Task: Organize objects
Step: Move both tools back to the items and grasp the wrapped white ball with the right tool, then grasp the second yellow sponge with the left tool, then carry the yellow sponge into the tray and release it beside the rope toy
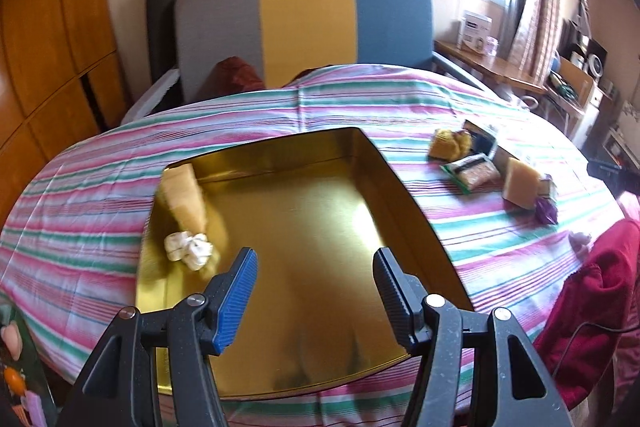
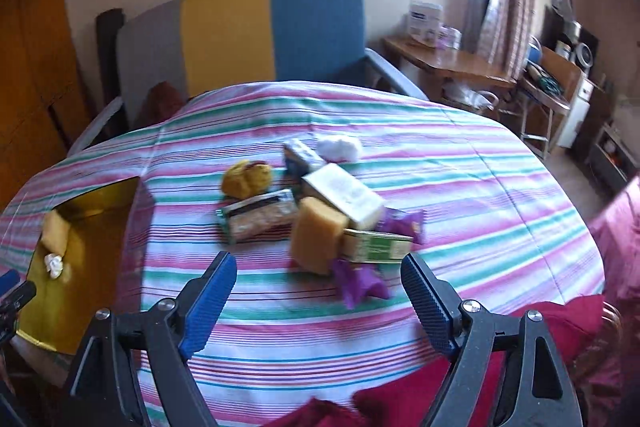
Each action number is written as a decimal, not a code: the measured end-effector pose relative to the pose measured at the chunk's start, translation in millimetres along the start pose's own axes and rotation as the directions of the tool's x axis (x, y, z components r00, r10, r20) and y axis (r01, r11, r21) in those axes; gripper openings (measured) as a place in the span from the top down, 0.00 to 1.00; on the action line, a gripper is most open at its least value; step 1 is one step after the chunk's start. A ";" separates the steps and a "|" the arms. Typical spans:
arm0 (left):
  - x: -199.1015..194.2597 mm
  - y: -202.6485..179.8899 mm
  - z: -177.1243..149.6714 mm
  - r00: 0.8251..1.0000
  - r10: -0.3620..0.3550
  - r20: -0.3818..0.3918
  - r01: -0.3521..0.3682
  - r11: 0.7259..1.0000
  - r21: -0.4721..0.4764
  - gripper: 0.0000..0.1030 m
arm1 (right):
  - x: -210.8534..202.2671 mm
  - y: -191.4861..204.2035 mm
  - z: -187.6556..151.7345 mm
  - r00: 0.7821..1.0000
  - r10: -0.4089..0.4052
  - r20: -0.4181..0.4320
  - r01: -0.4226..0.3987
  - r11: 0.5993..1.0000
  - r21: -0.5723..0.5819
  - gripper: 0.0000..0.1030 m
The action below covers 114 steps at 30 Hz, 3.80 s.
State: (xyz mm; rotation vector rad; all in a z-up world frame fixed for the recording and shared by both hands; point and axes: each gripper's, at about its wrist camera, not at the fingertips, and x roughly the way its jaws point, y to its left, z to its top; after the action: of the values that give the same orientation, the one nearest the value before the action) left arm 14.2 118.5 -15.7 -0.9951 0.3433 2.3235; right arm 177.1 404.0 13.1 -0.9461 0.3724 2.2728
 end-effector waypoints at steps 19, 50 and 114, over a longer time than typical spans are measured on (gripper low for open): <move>22.2 -61.3 3.2 0.973 -0.201 -0.110 0.212 0.973 0.091 0.41 | 81.2 -105.9 -4.1 0.888 -0.083 -0.452 0.082 0.996 -0.021 0.15; 136.6 -235.9 58.2 0.886 -0.385 -0.259 0.449 0.853 0.267 0.29 | 111.8 -105.0 -15.0 0.878 -0.055 -0.476 -0.011 0.991 -0.135 0.60; 18.7 56.6 -6.4 0.997 -0.058 -0.058 0.051 0.991 -0.126 0.49 | 114.4 -111.6 -12.0 0.890 -0.174 -0.422 0.131 0.983 -0.131 0.60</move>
State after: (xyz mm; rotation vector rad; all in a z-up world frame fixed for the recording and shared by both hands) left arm -26.6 78.2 -33.3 -1.1242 0.1947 2.2913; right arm 195.3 534.2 -78.6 -1.4860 0.3590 1.9403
